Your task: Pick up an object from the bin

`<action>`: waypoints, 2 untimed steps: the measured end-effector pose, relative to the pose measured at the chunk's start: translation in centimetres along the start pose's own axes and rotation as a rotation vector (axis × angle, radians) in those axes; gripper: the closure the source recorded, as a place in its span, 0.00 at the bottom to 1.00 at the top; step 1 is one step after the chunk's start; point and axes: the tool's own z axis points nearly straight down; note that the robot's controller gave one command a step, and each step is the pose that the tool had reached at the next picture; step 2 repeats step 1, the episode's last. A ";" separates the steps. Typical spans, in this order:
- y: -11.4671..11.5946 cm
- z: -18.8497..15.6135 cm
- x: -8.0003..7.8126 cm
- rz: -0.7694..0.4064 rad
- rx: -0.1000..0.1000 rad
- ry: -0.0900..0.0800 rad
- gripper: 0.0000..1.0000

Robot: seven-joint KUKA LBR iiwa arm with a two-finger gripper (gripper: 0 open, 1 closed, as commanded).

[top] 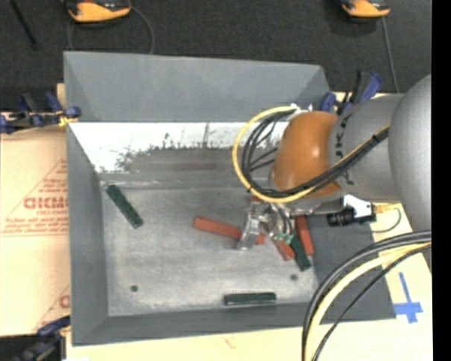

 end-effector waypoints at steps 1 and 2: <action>-1.8 -15.3 -2.2 -0.037 0.001 -0.003 1.00; -1.8 -15.3 -2.2 -0.037 0.001 -0.003 1.00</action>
Offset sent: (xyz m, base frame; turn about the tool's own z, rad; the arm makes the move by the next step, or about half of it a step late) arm 0.0118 -0.0220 0.1475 -0.0369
